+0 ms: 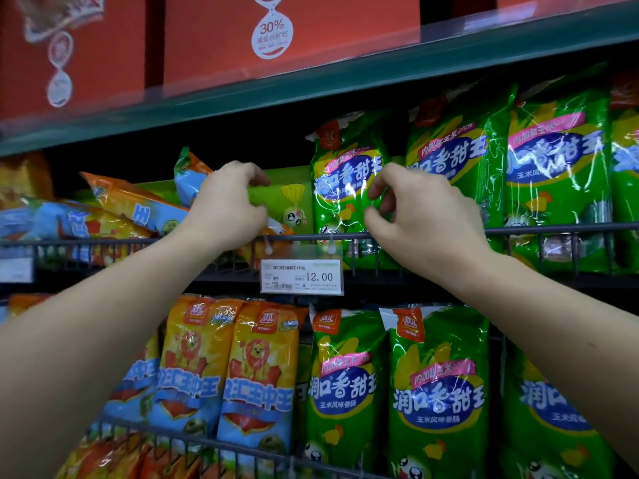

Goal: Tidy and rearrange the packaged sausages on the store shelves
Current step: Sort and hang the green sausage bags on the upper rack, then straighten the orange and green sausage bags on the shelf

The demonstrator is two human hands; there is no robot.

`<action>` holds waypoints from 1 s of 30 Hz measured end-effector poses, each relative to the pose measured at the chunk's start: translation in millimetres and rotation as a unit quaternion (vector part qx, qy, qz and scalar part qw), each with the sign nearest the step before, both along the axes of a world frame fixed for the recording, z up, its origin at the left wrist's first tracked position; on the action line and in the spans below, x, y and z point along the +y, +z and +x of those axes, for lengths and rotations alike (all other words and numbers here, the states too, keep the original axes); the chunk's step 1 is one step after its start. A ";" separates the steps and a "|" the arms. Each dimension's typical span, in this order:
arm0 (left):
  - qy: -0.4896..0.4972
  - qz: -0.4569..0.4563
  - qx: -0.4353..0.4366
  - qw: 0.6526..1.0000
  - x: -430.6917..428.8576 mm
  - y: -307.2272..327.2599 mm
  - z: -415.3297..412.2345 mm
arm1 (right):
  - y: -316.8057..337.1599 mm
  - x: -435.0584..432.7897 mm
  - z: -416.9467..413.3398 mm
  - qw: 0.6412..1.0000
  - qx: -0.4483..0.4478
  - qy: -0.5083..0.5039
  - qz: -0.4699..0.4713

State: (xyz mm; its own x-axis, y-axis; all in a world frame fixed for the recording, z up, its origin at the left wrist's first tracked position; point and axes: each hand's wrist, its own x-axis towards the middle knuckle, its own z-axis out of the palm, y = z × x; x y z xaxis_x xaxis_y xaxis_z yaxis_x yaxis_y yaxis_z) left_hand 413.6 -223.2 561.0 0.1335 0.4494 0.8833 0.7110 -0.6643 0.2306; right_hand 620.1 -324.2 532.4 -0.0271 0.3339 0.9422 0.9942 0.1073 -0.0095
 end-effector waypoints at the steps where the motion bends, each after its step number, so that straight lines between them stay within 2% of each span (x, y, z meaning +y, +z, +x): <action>1: 0.007 -0.019 0.011 1.000 1.4 -1.0 -4.3 | -0.2 -0.3 -1.4 1.000 0.000 -0.002 -0.004; 5: 0.016 -0.050 0.022 0.998 5.2 -4.4 -20.5 | -3.2 -1.6 -7.3 1.000 -0.007 0.005 -0.008; 11: 0.031 -0.031 0.080 0.996 7.7 -14.9 -40.0 | -11.6 -2.9 -18.2 1.000 -0.013 0.027 -0.003; 20: 0.054 0.087 0.081 0.991 37.8 -22.4 -75.4 | -3.9 17.3 -59.4 0.998 -0.060 0.023 -0.012; 23: 0.037 0.091 0.076 0.992 50.4 -21.8 -93.1 | 1.9 31.3 -80.6 0.997 -0.066 0.024 -0.024; 30: 0.001 0.158 0.140 0.977 81.9 -24.2 -123.7 | 20.0 75.5 -132.6 0.994 -0.033 -0.025 -0.105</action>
